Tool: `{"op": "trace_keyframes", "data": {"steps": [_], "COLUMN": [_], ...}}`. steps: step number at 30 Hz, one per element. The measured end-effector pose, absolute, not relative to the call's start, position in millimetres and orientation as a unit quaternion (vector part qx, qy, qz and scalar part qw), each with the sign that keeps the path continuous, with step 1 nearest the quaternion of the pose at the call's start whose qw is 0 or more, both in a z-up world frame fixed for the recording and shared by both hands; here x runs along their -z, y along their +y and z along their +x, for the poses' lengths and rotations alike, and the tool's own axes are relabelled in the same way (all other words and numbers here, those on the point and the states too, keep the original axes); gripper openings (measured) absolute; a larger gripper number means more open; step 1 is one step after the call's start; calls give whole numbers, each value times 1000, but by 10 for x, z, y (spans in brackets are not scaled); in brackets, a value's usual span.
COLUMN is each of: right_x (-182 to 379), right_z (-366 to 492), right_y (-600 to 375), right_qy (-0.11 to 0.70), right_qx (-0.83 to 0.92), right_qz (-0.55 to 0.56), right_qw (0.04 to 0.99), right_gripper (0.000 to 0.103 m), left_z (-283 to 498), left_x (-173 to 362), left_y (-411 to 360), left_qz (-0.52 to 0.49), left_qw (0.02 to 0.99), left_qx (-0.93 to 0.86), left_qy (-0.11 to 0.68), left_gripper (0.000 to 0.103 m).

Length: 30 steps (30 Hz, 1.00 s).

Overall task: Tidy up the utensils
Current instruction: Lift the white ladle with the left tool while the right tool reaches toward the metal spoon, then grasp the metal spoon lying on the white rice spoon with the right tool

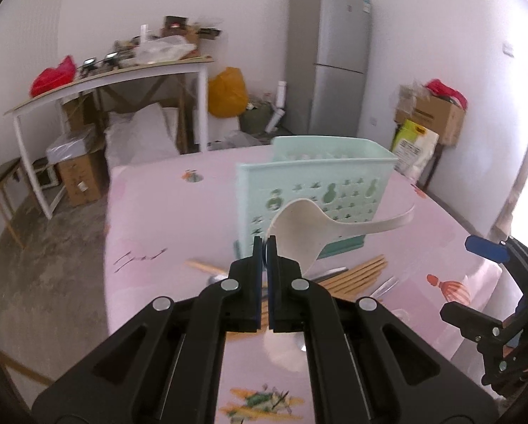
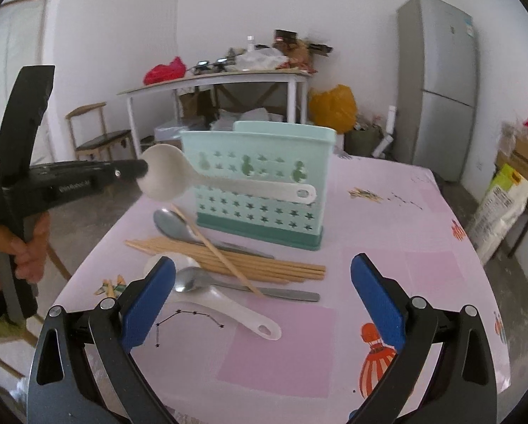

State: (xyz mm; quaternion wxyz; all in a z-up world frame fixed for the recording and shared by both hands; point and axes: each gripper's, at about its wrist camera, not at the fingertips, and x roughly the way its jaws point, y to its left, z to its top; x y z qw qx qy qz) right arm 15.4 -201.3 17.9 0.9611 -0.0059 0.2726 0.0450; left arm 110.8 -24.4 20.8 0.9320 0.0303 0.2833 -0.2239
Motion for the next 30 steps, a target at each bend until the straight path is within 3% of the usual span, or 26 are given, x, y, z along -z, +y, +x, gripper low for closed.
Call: {"op": "trace_keyframes", "data": {"steps": [5,12,17,30], "right_x": [-175,-6,141,387], "right_z": [232,601,852,1154], "right_y": [-1844,-1613,-1470,-1197], "right_qy": [285,352,399,477], "right_qx": [-98,-187,-232,-313], "right_qz": [-27,-65,-124,-230], "right_qw": [953,915,878,788], "right_gripper": [89,58,42,39], "left_z": [1014,999,1045,1178], "left_x": [-172,-164,-133,21], "left_y": [57,409,546,590], "left_qz": [0,-33,-47,-62], "left_qw": [936,943,943,937], "left_qx": [187,152,144,156], "left_qy": [298,295,297,307], "left_gripper": [1,1,1,1]}}
